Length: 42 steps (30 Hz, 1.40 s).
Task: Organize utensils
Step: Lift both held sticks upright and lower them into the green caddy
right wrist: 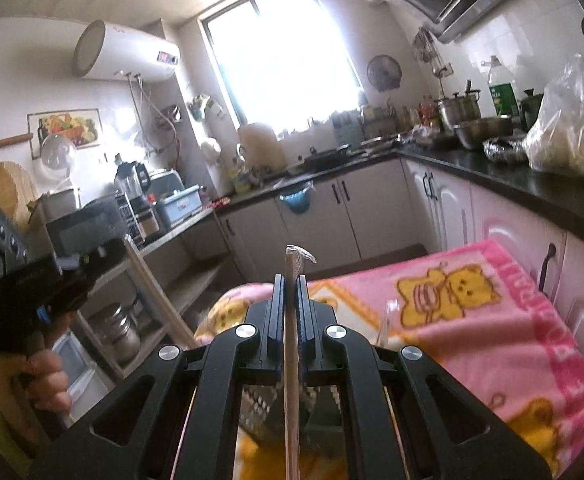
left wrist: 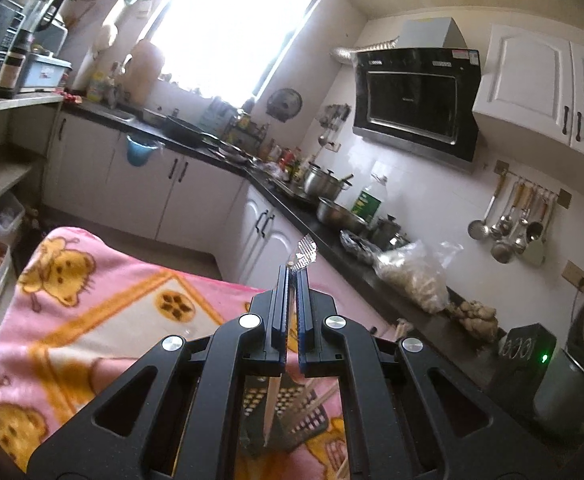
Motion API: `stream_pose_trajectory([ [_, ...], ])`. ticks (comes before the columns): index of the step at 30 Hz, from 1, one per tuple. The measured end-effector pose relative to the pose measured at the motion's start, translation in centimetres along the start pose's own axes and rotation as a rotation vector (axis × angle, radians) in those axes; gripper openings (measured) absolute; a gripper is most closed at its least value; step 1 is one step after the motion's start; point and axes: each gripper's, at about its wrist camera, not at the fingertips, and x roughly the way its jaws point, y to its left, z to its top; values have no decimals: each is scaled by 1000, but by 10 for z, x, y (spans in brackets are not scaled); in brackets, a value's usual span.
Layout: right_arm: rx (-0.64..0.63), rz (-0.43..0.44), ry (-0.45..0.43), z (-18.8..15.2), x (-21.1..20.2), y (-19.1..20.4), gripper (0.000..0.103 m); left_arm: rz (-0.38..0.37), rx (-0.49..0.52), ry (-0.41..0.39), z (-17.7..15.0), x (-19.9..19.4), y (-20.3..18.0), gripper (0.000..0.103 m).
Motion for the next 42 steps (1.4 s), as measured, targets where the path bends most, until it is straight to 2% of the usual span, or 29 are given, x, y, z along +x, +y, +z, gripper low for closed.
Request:
stream_pose_trajectory([
  [8,-5,-10,-74,15,24,3,6,48,-24,-3,-2,11,23,0],
  [17,-28,-20,-120,13,46,8,6,83,-39,15,-15,24,40,0],
  [32,-29,-48,-141,-30,82,7,6,120,-26,57,-43,36,54,0],
  [42,-48,-72,-185,-62,88,7,6,122,-29,76,-56,36,59,0],
])
